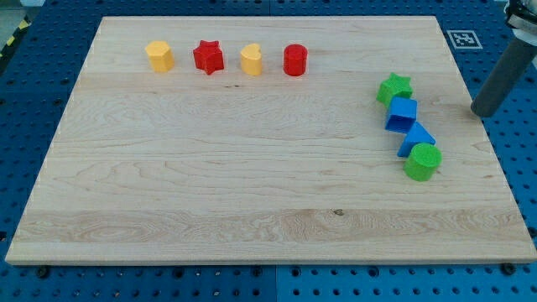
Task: Move your arm towards the center of the board
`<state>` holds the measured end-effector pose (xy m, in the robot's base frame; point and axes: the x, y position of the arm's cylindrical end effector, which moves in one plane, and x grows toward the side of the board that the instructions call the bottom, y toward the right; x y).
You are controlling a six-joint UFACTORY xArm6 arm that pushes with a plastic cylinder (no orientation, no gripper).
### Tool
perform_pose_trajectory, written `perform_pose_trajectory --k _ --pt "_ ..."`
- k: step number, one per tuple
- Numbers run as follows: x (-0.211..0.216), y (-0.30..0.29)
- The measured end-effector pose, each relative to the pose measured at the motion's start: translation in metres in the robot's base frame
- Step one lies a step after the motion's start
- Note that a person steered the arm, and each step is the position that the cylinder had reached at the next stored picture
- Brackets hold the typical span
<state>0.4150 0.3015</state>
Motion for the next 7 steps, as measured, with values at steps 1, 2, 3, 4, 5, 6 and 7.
perform_pose_trajectory --k 1,2,3,4,5,6,7 --pt "0.005 -0.019" --pt "0.006 -0.022" --pt "0.001 -0.018" --pt "-0.043 -0.016" --pt "-0.094 -0.027" --pt "-0.126 -0.099" --pt "-0.127 -0.167"
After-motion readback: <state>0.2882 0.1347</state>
